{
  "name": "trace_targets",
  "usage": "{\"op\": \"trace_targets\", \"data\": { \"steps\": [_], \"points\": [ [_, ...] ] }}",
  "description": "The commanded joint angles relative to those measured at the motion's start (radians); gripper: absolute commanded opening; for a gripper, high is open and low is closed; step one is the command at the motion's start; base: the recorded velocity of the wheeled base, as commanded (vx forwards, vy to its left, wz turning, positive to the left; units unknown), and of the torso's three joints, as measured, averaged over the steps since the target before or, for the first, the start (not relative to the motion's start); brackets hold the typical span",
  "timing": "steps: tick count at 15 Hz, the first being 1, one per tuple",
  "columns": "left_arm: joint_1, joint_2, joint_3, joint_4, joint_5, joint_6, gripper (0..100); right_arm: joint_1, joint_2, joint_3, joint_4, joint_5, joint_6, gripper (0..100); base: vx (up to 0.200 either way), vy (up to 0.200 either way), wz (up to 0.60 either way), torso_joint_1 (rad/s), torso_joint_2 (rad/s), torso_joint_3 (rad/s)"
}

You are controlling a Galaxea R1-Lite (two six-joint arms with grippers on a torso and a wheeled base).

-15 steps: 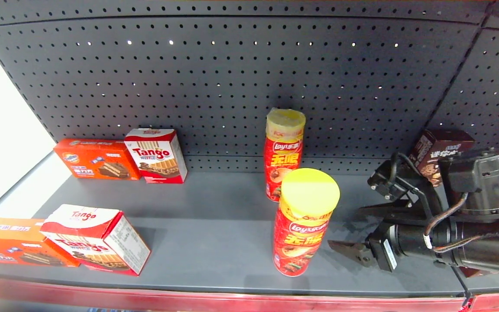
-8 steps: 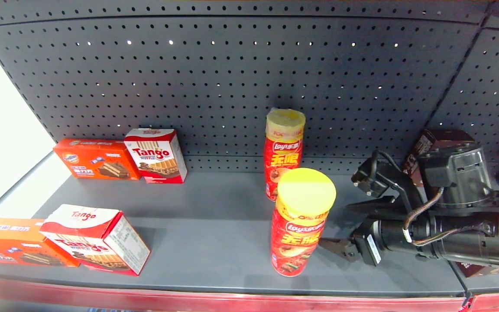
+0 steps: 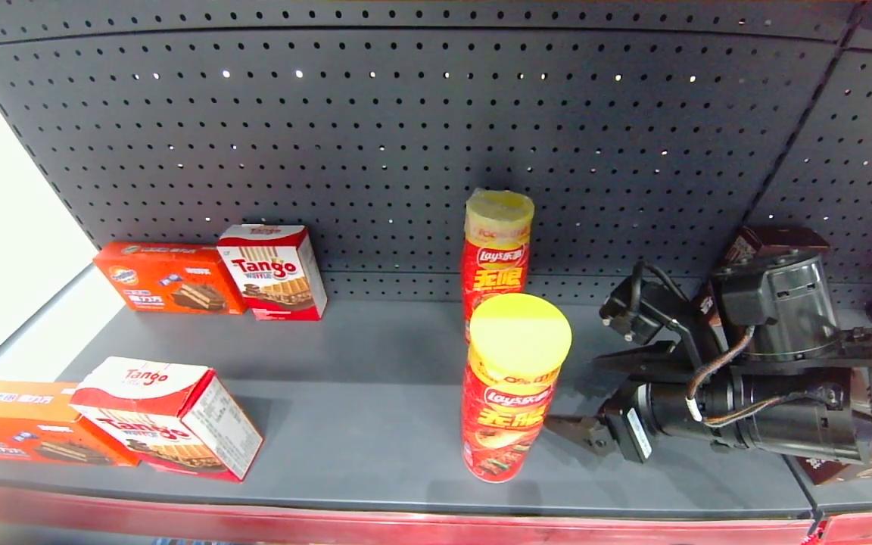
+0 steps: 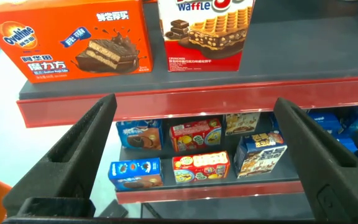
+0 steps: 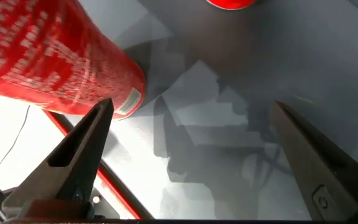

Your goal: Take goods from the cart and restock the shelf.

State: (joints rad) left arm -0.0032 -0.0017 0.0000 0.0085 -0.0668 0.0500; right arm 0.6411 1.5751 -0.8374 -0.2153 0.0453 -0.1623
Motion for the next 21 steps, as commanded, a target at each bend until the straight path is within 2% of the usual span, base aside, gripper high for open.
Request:
{"op": "trace_targets", "data": {
  "steps": [1, 4, 6, 9, 10, 12, 14, 16, 20, 21],
  "points": [
    [0.000, 0.002, 0.000, 0.001, -0.001, 0.001, 100, 0.000, 0.000, -0.002, -0.001, 0.001, 0.000, 100, 0.000, 0.000, 0.00, 0.000, 0.00, 0.000],
    [0.000, 0.002, 0.000, -0.001, -0.001, -0.001, 100, -0.009, -0.018, 0.003, -0.013, -0.001, 0.006, 100, 0.000, 0.000, 0.00, 0.000, 0.00, 0.000],
    [0.000, 0.002, -0.002, 0.001, -0.001, 0.001, 100, -0.063, -0.096, 0.020, -0.022, -0.001, 0.007, 100, 0.000, 0.000, 0.00, 0.000, 0.00, 0.000],
    [0.000, 0.002, -0.002, 0.001, -0.001, 0.002, 100, -0.227, -0.313, 0.089, -0.022, -0.001, 0.009, 100, 0.000, 0.000, 0.00, 0.000, 0.00, 0.000],
    [0.000, 0.002, -0.002, 0.001, -0.001, 0.002, 100, -0.343, -0.474, 0.162, -0.021, 0.001, 0.012, 100, 0.000, 0.000, 0.00, 0.000, 0.00, 0.000],
    [0.000, 0.002, -0.002, 0.001, -0.002, 0.007, 100, -0.511, -0.734, 0.290, -0.013, -0.001, 0.030, 100, 0.000, 0.000, 0.00, 0.000, 0.00, 0.000],
    [0.000, 0.002, -0.002, 0.001, -0.004, 0.008, 100, -0.609, -0.991, 0.454, -0.012, 0.001, 0.067, 100, 0.000, 0.000, 0.00, 0.000, 0.00, 0.000],
    [0.000, 0.002, -0.002, 0.001, -0.004, 0.008, 100, -0.655, -1.204, 0.578, 0.027, 0.004, 0.073, 100, 0.000, 0.000, 0.00, 0.000, 0.00, 0.000],
    [0.000, 0.002, -0.002, -0.001, -0.002, 0.010, 100, -0.659, -1.498, 0.621, 0.364, 0.001, 0.083, 100, 0.000, 0.000, 0.00, 0.000, 0.00, 0.000],
    [0.000, 0.002, -0.002, -0.001, -0.002, 0.010, 100, -0.659, -1.501, 0.673, 0.330, -0.001, 0.110, 100, 0.000, 0.000, 0.00, 0.000, 0.00, 0.000]
  ]
}}
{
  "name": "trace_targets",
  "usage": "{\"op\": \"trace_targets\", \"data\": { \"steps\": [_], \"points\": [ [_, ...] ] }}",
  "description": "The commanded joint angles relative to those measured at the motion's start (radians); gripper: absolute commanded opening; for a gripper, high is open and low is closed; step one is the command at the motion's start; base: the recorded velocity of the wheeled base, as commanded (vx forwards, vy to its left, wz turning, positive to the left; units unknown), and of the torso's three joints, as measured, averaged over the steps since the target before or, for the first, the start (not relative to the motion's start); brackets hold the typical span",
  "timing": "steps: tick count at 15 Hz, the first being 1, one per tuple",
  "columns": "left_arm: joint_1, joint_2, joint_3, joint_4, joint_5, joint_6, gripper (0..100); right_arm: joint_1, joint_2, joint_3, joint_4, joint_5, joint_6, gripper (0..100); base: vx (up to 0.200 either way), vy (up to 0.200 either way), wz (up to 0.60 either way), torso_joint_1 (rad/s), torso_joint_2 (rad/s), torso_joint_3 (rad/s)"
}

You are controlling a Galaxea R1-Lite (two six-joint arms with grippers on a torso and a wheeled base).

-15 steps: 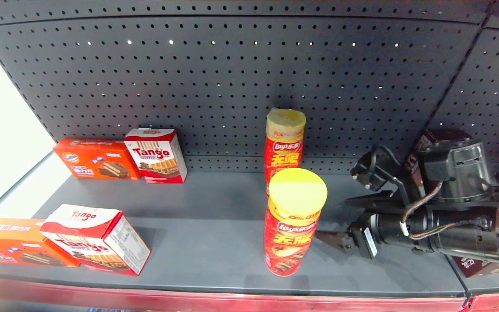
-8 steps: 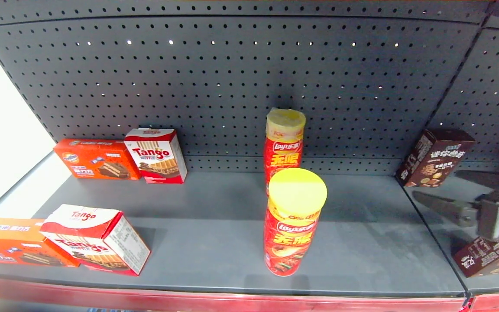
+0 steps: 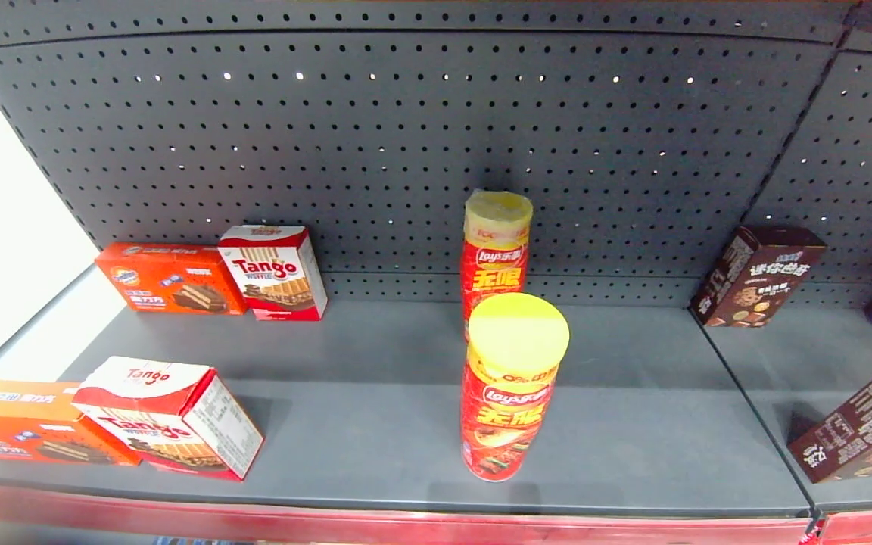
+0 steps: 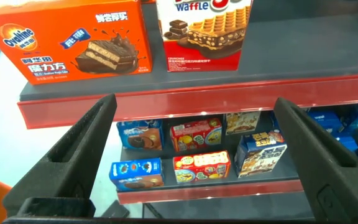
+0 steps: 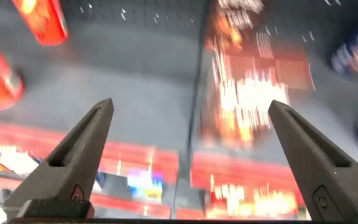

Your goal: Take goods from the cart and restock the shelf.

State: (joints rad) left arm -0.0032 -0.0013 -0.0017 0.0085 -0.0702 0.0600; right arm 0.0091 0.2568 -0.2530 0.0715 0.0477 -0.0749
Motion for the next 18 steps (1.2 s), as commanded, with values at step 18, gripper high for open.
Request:
{"op": "trace_targets", "data": {
  "steps": [18],
  "points": [
    [0.002, 0.001, 0.000, -0.001, 0.003, -0.008, 100, 0.005, -0.248, 0.250, -0.065, -0.104, 0.075, 100, 0.000, 0.000, 0.00, 0.000, 0.00, 0.000]
  ]
}}
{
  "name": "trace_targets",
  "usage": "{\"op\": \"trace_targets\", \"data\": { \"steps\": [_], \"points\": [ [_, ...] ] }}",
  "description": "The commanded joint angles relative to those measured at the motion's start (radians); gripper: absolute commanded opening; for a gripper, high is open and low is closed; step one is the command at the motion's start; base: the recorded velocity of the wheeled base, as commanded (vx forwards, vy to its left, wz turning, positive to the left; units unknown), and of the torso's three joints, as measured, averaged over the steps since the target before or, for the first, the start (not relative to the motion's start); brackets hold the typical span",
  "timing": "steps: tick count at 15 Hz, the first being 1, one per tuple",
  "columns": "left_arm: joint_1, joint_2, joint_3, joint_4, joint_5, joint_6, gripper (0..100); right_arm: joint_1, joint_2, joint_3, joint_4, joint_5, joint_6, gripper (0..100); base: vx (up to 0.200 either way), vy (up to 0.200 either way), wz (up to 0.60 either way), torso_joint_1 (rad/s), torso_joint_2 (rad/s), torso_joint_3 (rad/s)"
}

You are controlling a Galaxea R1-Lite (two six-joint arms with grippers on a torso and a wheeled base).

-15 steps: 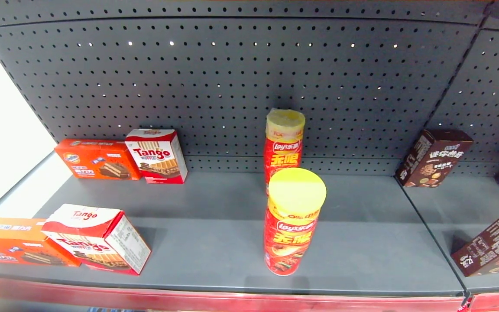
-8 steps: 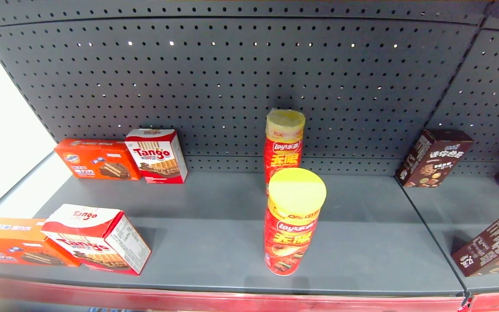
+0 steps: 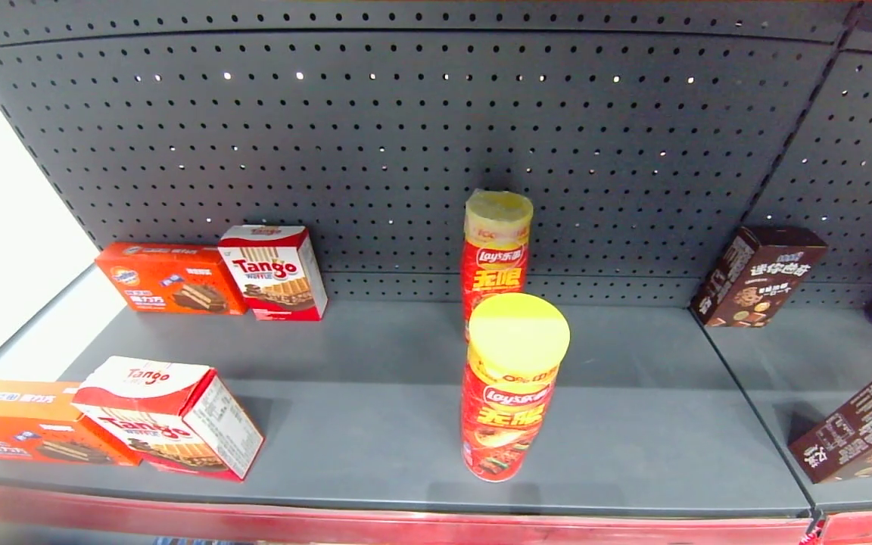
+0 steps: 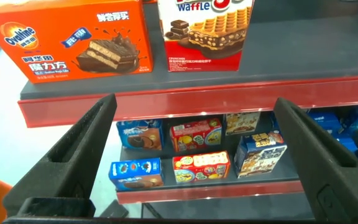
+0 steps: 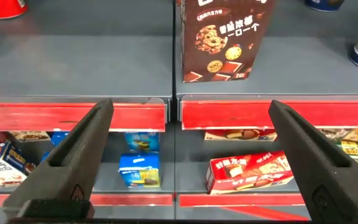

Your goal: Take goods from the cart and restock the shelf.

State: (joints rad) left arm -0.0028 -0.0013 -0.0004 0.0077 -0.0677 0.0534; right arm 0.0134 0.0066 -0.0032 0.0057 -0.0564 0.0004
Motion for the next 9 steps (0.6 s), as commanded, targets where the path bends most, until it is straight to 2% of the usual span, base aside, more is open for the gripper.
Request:
{"op": "trace_targets", "data": {
  "steps": [1, 4, 5, 6, 9],
  "points": [
    [0.000, 0.001, 0.000, 0.000, -0.001, 0.006, 100, 0.000, 0.003, 0.000, 0.000, 0.000, 0.000, 100, 0.000, 0.000, 0.00, 0.000, 0.00, 0.000],
    [0.000, 0.001, 0.000, 0.000, -0.004, 0.008, 100, 0.002, 0.003, 0.000, 0.000, 0.000, 0.000, 100, 0.000, 0.000, 0.00, 0.000, 0.00, 0.000],
    [0.000, 0.001, 0.000, 0.000, -0.003, 0.006, 100, 0.000, 0.001, 0.000, 0.000, 0.000, -0.002, 100, -0.200, 0.000, 0.00, 0.007, 0.00, 0.002],
    [0.001, 0.001, -0.001, 0.000, 0.000, -0.001, 100, 0.002, 0.003, 0.000, 0.000, 0.000, -0.002, 100, 0.000, 0.000, 0.00, 0.000, 0.00, 0.000],
    [0.001, 0.001, 0.000, 0.000, -0.001, 0.005, 100, 0.002, 0.003, 0.000, 0.000, 0.001, -0.003, 100, 0.000, 0.000, 0.00, 0.000, 0.00, 0.000]
  ]
}}
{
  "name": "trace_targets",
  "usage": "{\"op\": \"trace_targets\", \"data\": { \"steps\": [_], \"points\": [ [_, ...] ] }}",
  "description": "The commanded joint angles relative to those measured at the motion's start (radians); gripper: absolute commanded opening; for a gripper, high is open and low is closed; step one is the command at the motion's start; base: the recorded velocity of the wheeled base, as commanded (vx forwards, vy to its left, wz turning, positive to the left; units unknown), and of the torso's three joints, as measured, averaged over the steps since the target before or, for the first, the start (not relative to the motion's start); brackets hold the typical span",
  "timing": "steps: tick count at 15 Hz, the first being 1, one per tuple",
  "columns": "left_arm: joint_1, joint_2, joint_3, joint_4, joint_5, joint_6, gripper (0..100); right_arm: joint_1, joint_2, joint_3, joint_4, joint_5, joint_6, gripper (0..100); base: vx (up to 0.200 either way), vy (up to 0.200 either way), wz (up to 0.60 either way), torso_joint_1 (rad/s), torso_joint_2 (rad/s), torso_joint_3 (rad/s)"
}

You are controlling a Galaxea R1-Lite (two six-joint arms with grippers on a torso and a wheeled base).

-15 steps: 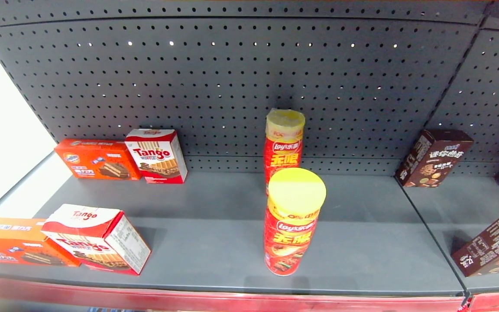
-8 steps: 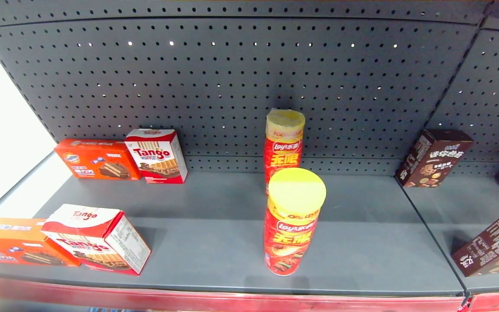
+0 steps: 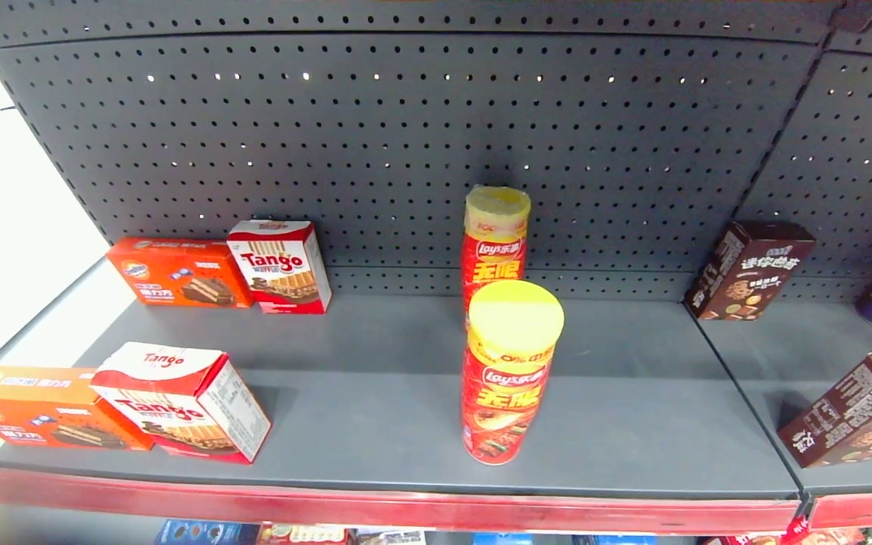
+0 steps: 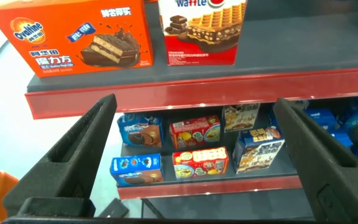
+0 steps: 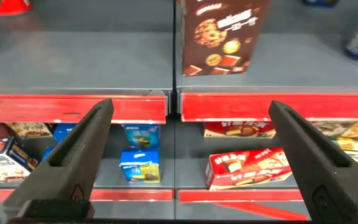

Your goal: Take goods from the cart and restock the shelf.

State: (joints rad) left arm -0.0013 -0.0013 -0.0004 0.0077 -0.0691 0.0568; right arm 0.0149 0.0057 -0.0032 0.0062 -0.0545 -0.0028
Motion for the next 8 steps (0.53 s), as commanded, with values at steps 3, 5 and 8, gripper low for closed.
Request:
{"op": "trace_targets", "data": {
  "steps": [3, 5, 8],
  "points": [
    [0.000, 0.001, 0.000, 0.000, -0.001, 0.003, 100, -0.001, 0.003, 0.000, -0.002, 0.004, -0.002, 100, 0.000, 0.000, 0.00, 0.000, 0.00, 0.000],
    [-0.002, 0.001, -0.001, 0.000, -0.001, 0.001, 100, -0.001, 0.003, 0.000, -0.002, 0.004, -0.002, 100, 0.000, 0.000, 0.00, 0.000, 0.00, 0.000],
    [0.000, 0.001, -0.001, 0.000, 0.000, 0.000, 100, -0.001, 0.003, 0.000, 0.000, 0.007, -0.002, 100, 0.000, 0.000, 0.00, 0.000, 0.00, 0.000]
  ]
}}
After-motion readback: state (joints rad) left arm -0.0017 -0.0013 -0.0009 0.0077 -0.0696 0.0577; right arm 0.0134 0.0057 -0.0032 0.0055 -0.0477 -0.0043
